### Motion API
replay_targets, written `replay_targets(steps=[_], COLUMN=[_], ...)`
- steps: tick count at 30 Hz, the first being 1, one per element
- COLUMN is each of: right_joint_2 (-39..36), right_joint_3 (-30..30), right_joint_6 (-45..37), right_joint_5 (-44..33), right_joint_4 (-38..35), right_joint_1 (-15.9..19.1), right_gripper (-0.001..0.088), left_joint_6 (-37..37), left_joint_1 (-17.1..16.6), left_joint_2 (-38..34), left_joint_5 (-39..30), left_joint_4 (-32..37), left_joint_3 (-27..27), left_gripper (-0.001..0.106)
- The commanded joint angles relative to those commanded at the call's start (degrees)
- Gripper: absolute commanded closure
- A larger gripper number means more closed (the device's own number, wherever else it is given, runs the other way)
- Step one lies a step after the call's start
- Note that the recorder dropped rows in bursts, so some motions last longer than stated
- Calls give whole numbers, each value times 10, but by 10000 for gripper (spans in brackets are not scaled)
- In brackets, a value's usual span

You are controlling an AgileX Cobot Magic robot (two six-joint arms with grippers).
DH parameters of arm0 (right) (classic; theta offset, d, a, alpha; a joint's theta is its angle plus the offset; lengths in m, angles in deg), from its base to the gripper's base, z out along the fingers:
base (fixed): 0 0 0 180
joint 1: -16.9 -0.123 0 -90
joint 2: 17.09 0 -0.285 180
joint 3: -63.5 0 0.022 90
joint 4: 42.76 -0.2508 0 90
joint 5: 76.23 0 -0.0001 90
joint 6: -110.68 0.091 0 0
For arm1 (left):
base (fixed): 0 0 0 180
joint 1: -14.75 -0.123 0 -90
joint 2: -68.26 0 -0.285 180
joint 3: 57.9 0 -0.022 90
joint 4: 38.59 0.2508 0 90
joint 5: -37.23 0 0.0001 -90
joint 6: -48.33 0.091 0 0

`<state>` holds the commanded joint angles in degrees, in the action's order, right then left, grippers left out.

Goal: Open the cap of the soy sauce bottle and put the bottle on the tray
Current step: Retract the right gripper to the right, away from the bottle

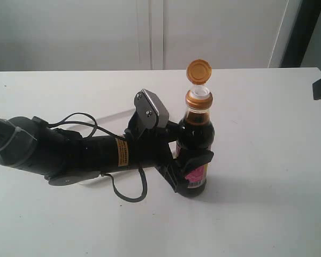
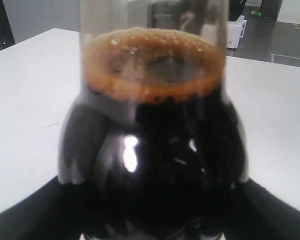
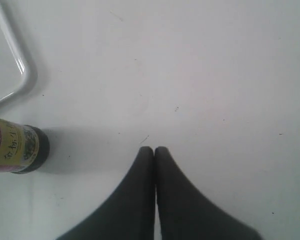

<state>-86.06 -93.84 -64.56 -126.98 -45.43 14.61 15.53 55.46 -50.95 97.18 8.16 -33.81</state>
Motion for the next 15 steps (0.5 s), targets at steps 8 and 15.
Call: replay_targets(steps=[8, 15], right_joint_2=[0, 0], right_joint_3=[0, 0], right_joint_6=[0, 0], right_joint_5=[-2, -2], right_joint_4=[-1, -1], right_joint_1=[0, 0], right_gripper=[868, 868], left_joint_6=[0, 0], left_joint_1=[0, 0], left_joint_2=[0, 1], left_joint_5=[2, 77], left_joint_4=[0, -4], left_joint_3=[0, 0], left_gripper=[1053, 1053])
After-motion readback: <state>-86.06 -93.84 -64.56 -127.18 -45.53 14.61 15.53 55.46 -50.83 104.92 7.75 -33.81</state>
